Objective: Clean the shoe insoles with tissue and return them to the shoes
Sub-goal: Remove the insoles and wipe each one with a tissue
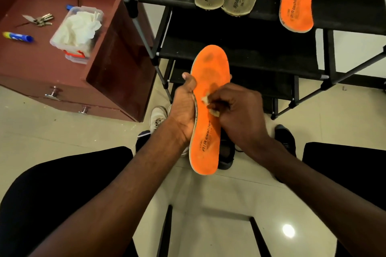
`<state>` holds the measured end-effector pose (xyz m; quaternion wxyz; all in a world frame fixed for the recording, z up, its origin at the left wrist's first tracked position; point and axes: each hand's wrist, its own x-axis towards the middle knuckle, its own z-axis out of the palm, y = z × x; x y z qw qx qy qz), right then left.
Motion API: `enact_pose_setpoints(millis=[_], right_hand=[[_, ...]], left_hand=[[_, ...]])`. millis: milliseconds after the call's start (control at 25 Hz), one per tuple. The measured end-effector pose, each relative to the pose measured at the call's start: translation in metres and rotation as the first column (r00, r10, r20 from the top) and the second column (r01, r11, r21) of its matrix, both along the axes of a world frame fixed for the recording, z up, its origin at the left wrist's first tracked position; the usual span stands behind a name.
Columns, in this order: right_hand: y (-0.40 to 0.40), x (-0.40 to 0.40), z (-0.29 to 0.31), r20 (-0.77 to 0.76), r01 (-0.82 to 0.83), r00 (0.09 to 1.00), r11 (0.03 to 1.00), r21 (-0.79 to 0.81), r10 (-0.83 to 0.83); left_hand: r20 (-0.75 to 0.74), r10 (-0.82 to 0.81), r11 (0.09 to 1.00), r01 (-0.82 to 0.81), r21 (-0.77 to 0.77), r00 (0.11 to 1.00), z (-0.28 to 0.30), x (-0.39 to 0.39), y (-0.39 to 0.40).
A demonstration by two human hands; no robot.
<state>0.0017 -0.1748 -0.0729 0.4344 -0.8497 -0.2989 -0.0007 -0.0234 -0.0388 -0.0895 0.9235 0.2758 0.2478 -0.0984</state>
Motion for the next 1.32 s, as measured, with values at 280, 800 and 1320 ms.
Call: enact_pose_setpoints(millis=[280,800,1320], right_hand=[[-0.007,0.014,0.0,0.07,0.061,0.996,0.996,-0.071,-0.056],[0.003,0.018,0.004,0.112,0.011,0.994,0.998,-0.063,-0.004],[-0.01,0.004,0.008,0.079,-0.14,0.986,0.983,-0.122,0.15]], left_hand=[[0.016,0.003,0.999,-0.002,-0.046,1.0,0.003,-0.008,-0.012],[-0.004,0.016,0.999,-0.016,0.03,1.0,0.014,-0.007,-0.009],[-0.022,-0.029,0.999,0.029,-0.02,0.999,0.004,-0.011,-0.01]])
